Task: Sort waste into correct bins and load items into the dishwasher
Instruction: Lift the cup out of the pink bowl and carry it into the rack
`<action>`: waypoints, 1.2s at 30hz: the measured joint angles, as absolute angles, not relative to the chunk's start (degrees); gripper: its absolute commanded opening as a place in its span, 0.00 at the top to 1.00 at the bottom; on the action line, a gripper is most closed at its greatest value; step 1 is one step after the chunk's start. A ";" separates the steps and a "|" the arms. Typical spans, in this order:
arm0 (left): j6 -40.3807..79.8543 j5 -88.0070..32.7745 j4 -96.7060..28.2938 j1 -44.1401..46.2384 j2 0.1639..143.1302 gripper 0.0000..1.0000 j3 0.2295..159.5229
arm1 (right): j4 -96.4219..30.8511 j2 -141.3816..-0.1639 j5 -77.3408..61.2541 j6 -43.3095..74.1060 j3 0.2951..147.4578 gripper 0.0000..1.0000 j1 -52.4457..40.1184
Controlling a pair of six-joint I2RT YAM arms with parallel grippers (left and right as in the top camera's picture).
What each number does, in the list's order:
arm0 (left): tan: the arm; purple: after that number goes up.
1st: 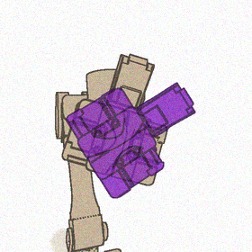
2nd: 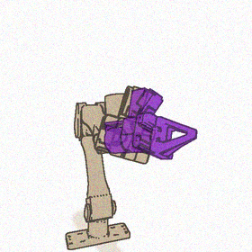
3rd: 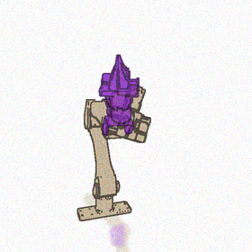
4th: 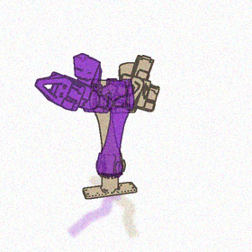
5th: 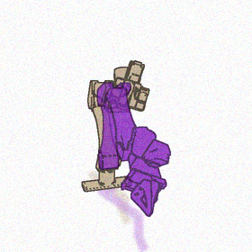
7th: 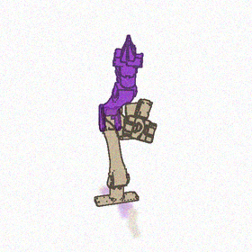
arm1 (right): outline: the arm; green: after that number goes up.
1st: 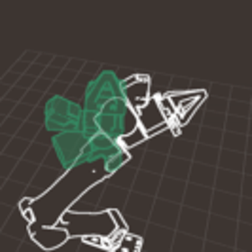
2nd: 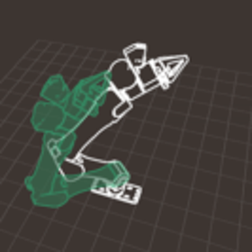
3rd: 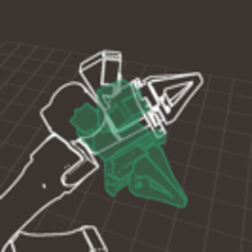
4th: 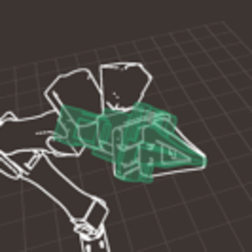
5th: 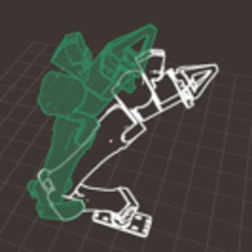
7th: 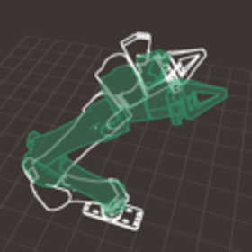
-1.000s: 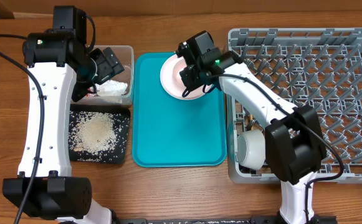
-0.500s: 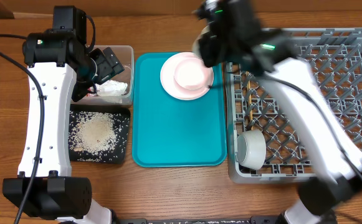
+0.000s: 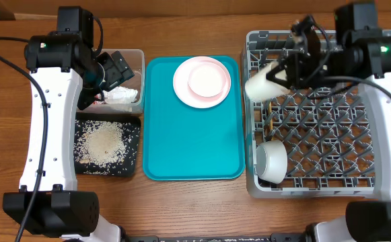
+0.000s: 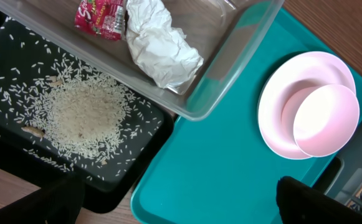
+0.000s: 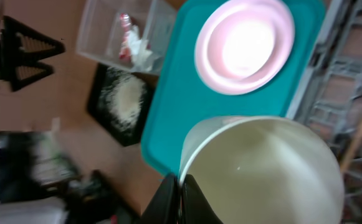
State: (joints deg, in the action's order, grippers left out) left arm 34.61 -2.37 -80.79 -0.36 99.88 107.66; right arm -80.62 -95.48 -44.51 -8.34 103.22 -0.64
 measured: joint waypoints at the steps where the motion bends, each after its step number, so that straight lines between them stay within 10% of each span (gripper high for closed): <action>1: 34.61 -2.37 -80.79 -0.36 99.88 0.00 107.66 | -80.16 -95.48 -48.10 -10.20 100.77 0.96 1.04; 16: 34.61 -2.39 -80.79 -0.36 99.88 0.00 107.66 | -52.21 -95.83 -76.03 -21.26 64.90 0.96 8.62; 36: 34.61 -2.39 -80.79 -0.36 99.88 0.00 107.66 | -56.45 -98.89 -70.28 -21.52 63.66 0.96 11.70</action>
State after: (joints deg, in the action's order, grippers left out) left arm 34.61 -2.39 -80.79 -0.36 99.88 107.66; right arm -56.45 -98.89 -70.28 -21.52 63.66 11.70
